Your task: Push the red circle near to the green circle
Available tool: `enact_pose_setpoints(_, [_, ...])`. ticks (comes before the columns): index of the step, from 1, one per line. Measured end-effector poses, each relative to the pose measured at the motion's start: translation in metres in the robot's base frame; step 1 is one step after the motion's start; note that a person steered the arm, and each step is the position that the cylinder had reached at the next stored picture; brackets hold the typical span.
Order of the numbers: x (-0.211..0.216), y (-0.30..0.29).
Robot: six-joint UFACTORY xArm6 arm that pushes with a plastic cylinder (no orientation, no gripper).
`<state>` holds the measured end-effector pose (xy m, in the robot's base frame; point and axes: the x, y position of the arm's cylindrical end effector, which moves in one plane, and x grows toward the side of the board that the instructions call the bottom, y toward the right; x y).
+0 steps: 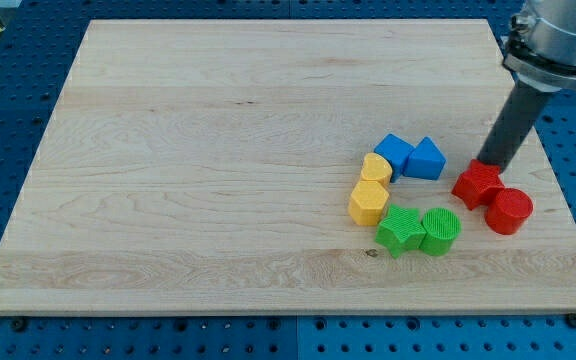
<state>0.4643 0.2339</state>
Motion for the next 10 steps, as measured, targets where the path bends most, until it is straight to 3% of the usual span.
enact_pose_setpoints(4, [0.021, 0.049])
enact_pose_setpoints(8, [0.046, 0.049])
enact_pose_setpoints(10, [0.054, 0.014])
